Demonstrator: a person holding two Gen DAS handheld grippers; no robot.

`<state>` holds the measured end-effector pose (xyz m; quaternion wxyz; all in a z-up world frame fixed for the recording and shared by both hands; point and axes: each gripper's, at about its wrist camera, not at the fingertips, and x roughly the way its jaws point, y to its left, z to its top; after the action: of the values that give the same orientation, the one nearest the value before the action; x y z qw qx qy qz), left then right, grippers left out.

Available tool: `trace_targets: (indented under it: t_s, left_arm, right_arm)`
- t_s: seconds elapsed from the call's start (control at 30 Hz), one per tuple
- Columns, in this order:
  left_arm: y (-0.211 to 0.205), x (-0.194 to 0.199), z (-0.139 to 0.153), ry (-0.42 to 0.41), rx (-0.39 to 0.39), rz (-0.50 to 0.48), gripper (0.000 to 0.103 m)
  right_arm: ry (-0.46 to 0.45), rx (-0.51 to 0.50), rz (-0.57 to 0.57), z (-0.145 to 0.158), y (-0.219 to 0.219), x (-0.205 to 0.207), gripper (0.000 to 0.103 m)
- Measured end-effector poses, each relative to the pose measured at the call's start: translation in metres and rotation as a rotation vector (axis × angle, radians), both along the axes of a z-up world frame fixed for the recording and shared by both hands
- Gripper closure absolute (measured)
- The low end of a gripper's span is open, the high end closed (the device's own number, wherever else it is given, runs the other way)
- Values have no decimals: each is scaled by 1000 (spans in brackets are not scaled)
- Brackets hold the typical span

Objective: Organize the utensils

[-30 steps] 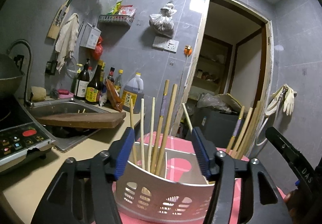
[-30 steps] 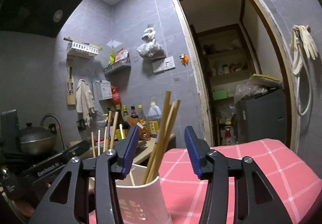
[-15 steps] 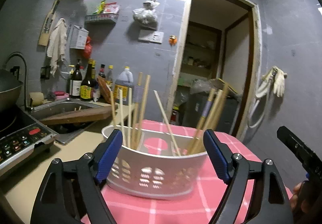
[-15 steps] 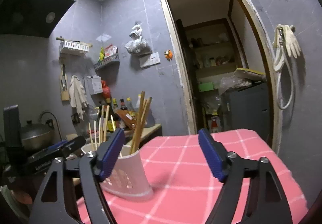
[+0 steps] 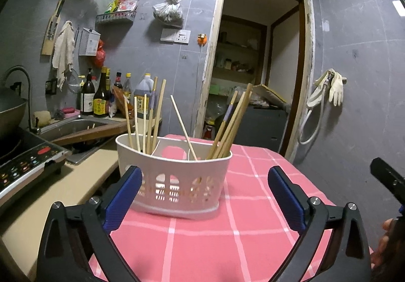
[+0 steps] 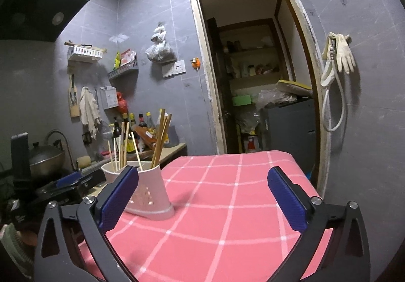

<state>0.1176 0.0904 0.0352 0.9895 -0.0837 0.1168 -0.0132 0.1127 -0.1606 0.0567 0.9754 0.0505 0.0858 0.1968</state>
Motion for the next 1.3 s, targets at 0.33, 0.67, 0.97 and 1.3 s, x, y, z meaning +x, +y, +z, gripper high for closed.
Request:
trace_targets:
  t_s: [0.33,0.67,0.97,1.3]
  left_arm:
    - [-13,-43,-4,-5,47,15,3]
    - [-20,-74,-17,-32,79,62,2]
    - [-21,-82,-28,-27,84,92,2]
    - [-23,-84,-29,-37,86,96,2]
  right_arm:
    - [2,-35,-62,-11,-10,-37,0]
    - [0,-80,-141,-28,-16,-54,0]
    - [-12,-97,-157,-30,-16,-60,0]
    - [-10,-97,-157,-30,-17,-60,0]
